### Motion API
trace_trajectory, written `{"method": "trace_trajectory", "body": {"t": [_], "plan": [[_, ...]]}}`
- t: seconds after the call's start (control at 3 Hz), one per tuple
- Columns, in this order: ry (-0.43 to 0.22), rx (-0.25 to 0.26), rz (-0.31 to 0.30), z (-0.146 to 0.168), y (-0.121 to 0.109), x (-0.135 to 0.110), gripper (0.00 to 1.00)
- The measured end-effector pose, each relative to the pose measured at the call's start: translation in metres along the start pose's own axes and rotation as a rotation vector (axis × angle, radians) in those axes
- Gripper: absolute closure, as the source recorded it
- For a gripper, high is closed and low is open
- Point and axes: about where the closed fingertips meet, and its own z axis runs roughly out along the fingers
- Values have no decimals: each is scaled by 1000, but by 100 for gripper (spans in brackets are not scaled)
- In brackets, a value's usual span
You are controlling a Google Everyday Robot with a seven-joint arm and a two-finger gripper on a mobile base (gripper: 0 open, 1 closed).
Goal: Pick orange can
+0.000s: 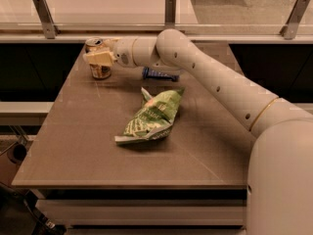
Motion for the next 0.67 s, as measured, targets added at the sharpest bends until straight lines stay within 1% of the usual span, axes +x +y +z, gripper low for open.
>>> {"method": "trace_trajectory", "body": {"t": [0.67], "plan": [[0,-9,0,5,4,0,87]]}}
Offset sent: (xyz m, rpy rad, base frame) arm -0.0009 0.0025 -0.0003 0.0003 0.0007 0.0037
